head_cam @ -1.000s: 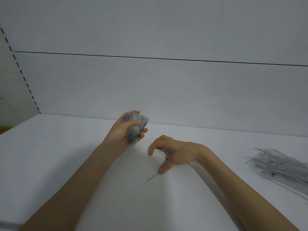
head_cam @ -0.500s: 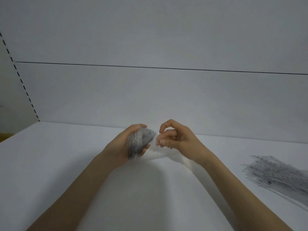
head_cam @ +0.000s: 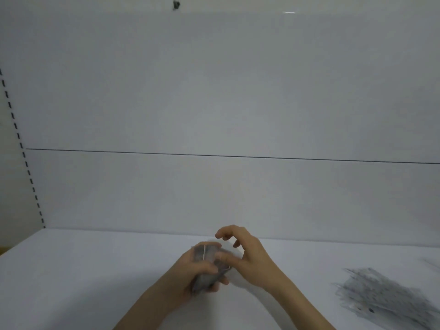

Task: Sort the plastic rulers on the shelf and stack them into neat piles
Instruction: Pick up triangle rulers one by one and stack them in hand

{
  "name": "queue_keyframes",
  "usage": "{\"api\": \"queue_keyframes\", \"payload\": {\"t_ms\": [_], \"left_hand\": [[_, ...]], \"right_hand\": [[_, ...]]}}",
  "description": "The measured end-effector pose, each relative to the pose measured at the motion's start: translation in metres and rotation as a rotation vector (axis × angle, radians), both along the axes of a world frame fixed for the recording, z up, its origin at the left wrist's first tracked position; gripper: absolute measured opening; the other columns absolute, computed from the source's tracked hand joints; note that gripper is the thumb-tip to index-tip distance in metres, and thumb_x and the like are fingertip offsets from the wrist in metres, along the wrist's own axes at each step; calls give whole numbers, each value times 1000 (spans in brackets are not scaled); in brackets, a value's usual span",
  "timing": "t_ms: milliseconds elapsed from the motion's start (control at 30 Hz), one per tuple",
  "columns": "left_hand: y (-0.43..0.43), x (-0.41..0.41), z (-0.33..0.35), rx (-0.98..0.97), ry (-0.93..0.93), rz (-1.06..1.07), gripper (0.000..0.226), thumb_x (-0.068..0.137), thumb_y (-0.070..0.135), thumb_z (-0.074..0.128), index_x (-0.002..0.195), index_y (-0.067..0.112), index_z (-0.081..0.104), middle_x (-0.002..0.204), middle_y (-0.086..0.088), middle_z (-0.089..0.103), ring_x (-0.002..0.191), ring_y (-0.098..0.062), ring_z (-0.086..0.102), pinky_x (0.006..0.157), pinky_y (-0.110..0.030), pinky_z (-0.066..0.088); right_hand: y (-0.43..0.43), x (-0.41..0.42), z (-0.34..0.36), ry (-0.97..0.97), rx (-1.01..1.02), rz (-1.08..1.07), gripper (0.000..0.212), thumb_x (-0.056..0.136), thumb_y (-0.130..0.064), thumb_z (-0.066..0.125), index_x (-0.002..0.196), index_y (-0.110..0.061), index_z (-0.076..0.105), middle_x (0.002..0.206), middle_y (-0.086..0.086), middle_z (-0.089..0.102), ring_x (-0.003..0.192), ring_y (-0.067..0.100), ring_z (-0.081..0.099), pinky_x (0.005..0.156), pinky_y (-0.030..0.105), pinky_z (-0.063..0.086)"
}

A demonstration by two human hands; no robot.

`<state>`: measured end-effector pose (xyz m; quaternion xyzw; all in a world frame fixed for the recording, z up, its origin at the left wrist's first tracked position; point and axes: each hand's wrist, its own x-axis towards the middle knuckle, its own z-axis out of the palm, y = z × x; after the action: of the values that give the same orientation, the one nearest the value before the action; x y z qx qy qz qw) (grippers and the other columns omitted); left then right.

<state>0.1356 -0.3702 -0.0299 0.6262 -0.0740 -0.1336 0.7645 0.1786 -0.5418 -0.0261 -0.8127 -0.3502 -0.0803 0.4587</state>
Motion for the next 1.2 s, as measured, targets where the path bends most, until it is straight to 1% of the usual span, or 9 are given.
{"api": "queue_keyframes", "payload": {"t_ms": [100,200,400,533,633,733,867,1000,1200], "left_hand": [[1,-3,8,-4,-22,-14,54,65,4,56,118,-2,56,103,-19,67,80,-27,66,57,-27,50],[1,-2,15,-45,36,-21,52,65,3,57,117,-1,60,112,-19,67,98,-34,67,65,-32,55],[1,-2,29,45,152,-65,29,81,-3,56,108,-8,64,109,-25,66,97,-39,66,83,-59,50],[5,0,24,78,212,-104,47,72,-1,59,118,-11,57,117,-28,61,100,-39,63,81,-54,53],[11,2,15,118,265,-141,46,72,3,63,117,-8,57,106,-24,64,93,-34,64,82,-46,54],[22,4,16,318,131,-74,37,69,22,75,101,6,63,89,-13,67,77,-22,64,66,-33,52],[31,0,20,821,-46,-165,81,60,24,85,128,29,40,104,-1,61,87,-20,67,72,-32,56],[14,4,18,1268,-264,-155,69,62,24,80,119,19,42,91,4,58,76,-13,59,67,-31,50],[9,15,23,1479,-300,-191,68,64,20,78,123,13,44,85,5,49,81,-19,58,64,-30,49]], "right_hand": [[-14,-5,13,84,-197,59,61,80,-41,67,135,-34,43,133,-21,51,123,-1,46,104,25,37],[-17,-9,28,15,-508,53,78,80,-24,70,146,-25,28,140,-10,41,124,5,38,104,18,30],[7,-14,26,-231,-503,-81,57,76,-28,74,124,-16,45,113,-3,60,97,17,57,75,24,42],[16,-23,12,-270,-451,-161,48,72,-36,74,105,-13,46,95,1,64,83,25,59,66,33,45],[19,-29,8,-101,-462,-175,49,65,-40,76,97,-15,47,86,-5,61,78,20,57,62,30,45],[22,-29,11,60,-604,-197,49,60,-43,77,91,-21,47,83,-9,54,75,13,52,57,22,38],[39,-15,16,133,-897,-169,31,65,-32,78,82,-15,58,80,-1,60,80,21,62,64,30,50],[59,-6,24,166,-1071,-143,32,63,-32,78,71,-25,48,72,-6,56,75,19,61,61,26,46],[55,-5,24,280,-1059,-126,28,67,-31,78,75,-18,55,68,-3,56,66,15,55,56,24,42]]}}
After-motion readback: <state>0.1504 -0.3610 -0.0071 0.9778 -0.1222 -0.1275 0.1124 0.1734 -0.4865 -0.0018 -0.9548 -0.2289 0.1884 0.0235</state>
